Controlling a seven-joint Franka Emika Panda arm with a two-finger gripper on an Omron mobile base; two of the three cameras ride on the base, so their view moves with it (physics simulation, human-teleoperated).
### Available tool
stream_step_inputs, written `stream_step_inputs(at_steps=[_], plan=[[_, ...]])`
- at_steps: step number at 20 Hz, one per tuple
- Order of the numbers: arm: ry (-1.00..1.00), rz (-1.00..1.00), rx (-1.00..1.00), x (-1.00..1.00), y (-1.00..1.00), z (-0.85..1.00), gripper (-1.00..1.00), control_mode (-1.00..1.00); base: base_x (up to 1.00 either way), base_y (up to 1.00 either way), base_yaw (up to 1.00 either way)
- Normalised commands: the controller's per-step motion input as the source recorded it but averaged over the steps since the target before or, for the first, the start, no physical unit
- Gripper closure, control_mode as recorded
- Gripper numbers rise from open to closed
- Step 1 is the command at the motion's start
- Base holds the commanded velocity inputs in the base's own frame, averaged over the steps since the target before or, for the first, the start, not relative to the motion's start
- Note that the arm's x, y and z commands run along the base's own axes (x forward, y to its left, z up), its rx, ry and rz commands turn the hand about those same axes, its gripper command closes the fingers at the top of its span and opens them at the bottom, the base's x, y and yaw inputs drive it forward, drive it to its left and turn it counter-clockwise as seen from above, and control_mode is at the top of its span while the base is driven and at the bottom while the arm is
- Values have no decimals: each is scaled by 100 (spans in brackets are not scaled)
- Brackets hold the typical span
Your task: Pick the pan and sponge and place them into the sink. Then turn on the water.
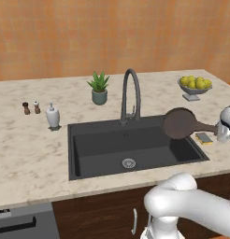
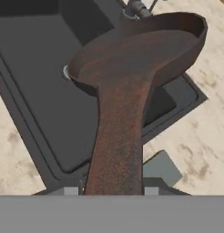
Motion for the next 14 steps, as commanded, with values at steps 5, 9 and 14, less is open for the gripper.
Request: stream_step_inputs(at_steps=[5,9,14], plan=[[36,43,0,-3,20,28,100,-100,0,0,0],[50,23,7,0,38,22,100,-100,0,0,0],[41,6,15,0,67,3,100,-100,0,0,0]])
